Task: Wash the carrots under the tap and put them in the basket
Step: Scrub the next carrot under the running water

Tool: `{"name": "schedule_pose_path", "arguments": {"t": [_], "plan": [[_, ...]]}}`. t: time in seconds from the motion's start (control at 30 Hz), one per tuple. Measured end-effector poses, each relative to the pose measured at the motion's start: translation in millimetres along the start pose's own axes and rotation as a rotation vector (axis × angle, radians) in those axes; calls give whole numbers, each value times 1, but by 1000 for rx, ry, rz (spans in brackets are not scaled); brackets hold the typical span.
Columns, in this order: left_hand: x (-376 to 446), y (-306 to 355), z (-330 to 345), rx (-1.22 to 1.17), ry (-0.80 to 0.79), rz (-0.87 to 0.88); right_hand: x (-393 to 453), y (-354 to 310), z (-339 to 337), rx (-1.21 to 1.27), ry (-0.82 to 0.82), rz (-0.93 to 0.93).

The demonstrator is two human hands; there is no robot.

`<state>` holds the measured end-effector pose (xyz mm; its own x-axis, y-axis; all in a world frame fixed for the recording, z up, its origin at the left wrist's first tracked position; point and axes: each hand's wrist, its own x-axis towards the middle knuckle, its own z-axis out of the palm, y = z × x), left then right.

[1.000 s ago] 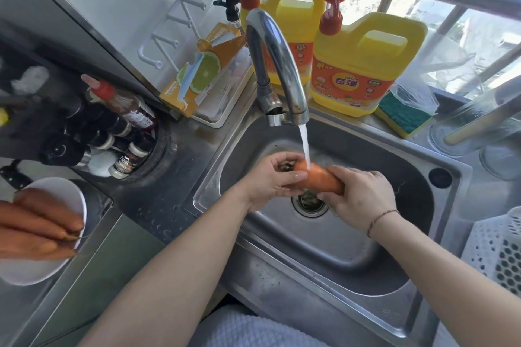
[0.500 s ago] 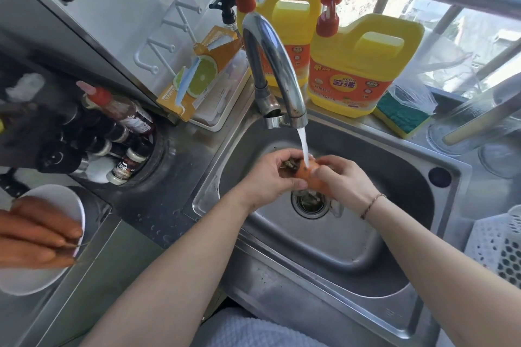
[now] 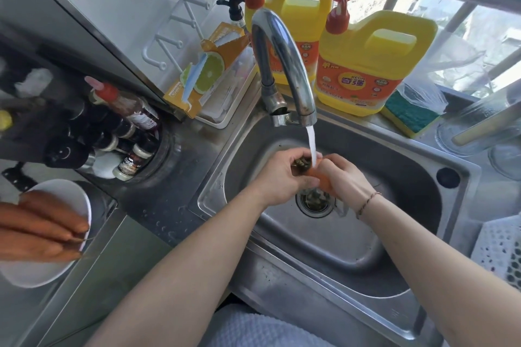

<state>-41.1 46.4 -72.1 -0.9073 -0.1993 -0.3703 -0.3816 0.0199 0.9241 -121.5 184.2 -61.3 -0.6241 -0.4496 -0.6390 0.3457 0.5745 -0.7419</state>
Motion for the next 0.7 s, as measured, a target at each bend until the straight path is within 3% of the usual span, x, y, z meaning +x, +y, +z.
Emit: {"name": "schedule_pose_path", "arguments": {"t": [0.2,0.7], "plan": [[2,-2,0,-4,-9,-1,4,7,-2,105,-29,12],[0,-5,-9,79,39,-10,8,18,0,60,-54,-75]]}}
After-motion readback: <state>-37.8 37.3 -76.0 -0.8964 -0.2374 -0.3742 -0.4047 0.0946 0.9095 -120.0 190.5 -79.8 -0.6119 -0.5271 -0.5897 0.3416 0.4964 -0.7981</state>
